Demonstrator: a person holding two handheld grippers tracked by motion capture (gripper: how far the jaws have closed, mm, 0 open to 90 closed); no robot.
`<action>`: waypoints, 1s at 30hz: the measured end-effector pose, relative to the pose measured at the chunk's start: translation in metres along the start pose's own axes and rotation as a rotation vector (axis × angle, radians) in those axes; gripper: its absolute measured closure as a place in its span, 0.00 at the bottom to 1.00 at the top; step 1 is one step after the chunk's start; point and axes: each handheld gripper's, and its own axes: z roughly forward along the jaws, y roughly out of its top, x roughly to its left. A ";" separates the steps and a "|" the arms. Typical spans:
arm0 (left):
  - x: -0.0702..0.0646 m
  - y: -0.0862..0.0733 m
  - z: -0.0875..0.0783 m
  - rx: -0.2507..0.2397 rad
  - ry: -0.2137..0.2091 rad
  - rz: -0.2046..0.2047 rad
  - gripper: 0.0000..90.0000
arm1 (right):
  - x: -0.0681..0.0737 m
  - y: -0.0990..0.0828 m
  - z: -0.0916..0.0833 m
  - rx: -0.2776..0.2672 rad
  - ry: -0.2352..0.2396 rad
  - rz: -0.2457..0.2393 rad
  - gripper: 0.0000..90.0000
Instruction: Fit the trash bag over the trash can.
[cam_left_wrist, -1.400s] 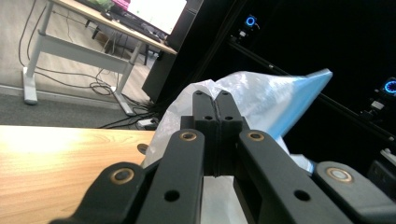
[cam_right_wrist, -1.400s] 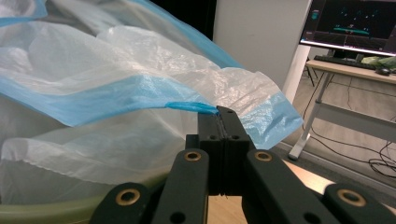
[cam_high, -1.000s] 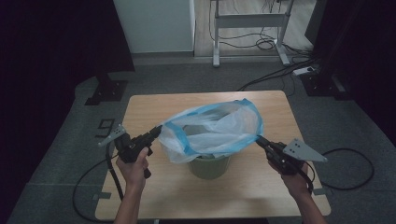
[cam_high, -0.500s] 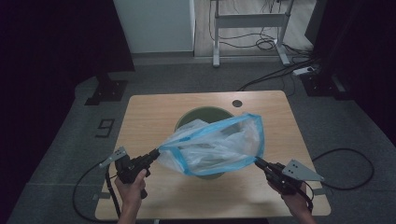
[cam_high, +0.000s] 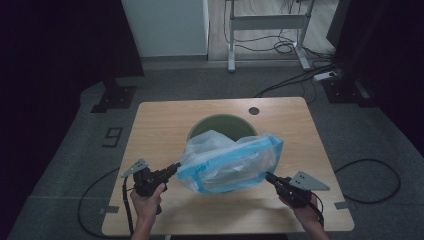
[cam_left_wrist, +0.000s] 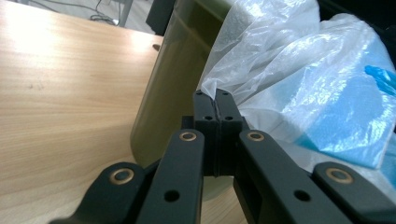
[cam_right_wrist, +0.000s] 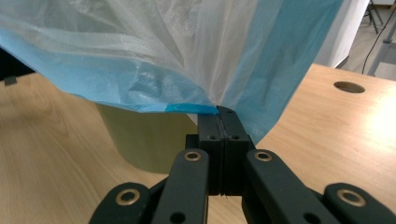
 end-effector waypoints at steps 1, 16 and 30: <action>0.001 0.000 -0.001 0.001 0.001 -0.002 1.00 | 0.001 -0.001 0.000 0.008 0.000 -0.005 0.98; -0.036 0.028 -0.039 -0.131 -0.026 0.141 0.60 | 0.000 0.027 -0.011 -0.055 -0.076 -0.004 0.97; -0.076 0.052 -0.008 -0.013 -0.056 0.282 0.31 | 0.001 0.043 -0.019 -0.077 -0.077 -0.014 0.97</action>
